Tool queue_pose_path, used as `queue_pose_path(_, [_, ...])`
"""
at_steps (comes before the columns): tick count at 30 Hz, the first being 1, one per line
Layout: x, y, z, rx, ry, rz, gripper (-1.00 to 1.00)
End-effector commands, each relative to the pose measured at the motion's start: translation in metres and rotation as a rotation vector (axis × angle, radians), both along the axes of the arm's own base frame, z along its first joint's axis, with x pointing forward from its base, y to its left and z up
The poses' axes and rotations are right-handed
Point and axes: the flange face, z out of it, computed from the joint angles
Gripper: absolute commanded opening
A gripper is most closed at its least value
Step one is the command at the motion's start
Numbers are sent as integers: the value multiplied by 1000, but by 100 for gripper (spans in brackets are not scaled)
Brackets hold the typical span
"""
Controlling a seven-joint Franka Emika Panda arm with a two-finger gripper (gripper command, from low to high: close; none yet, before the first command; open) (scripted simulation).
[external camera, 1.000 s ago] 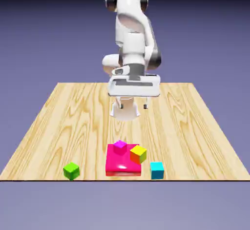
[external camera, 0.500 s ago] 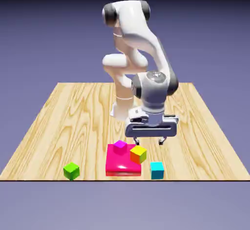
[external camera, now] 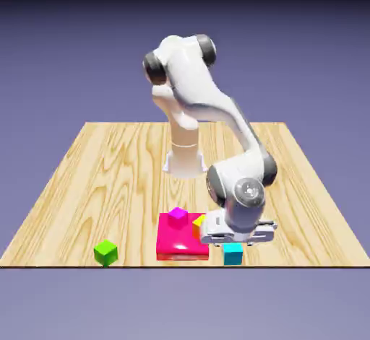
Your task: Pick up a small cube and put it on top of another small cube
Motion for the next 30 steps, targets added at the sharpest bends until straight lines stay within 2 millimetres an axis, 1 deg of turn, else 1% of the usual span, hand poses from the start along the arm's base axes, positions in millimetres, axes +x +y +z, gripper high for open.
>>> queue_pose_path(1, [0, 0, 0, 0, 0, 0, -100])
queue_pose_path(2, [0, 0, 0, 0, 0, 0, -100])
queue_pose_path(5, [20, 1, 59, 0, 0, 0, -100])
queue_pose_path(6, [19, 18, 75, -2, -6, 36, -100])
queue_pose_path(7, [15, 29, 87, -10, -10, 71, -100])
queue_pose_path(11, [3, 3, 125, -33, -2, 99, -100])
queue_pose_path(16, [-17, -33, 181, -11, -6, 106, -100])
queue_pose_path(17, [-20, -48, 187, 0, -7, 88, -100])
queue_pose_path(18, [-16, -75, 175, 0, 0, 33, -100])
queue_pose_path(20, [-16, -76, 175, 0, 0, 32, -100])
queue_pose_path(24, [-38, -77, 110, 0, 0, 32, -100])
queue_pose_path(25, [-38, -77, 110, 0, 0, 32, 100])
queue_pose_path(26, [-38, -77, 110, 0, 0, 32, 100])
queue_pose_path(30, [-16, -76, 175, 0, 0, 32, 100])
